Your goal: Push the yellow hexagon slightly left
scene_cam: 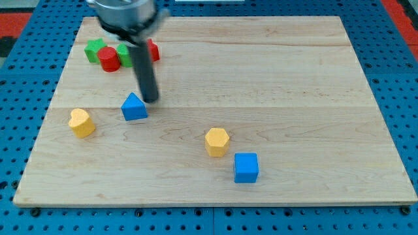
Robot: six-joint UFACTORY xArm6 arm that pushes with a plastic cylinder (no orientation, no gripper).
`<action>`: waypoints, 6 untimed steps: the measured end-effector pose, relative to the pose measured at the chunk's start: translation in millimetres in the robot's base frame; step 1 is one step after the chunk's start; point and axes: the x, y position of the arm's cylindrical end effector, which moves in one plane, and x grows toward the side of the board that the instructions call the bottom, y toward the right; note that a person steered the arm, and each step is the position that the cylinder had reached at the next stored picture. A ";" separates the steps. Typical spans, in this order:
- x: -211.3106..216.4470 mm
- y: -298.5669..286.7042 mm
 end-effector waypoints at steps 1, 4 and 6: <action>27.6 25.2; -36.7 32.3; 79.0 154.9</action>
